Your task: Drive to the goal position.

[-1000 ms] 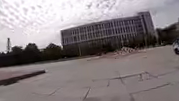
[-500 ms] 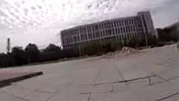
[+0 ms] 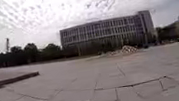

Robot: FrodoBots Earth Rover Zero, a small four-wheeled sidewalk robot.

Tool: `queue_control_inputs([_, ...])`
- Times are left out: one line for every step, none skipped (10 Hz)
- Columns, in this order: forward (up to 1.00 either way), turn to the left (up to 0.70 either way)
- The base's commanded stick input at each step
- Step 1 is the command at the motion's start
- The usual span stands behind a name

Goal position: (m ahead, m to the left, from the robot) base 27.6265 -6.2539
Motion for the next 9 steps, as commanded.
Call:
queue_control_inputs([0.70, 0.00])
queue_control_inputs([0.70, -0.01])
queue_control_inputs([0.70, -0.04])
queue_control_inputs([0.70, -0.09])
queue_control_inputs([0.70, -0.14])
queue_control_inputs([0.70, -0.13])
queue_control_inputs([0.70, -0.13])
queue_control_inputs([0.70, -0.14])
queue_control_inputs([0.70, -0.07])
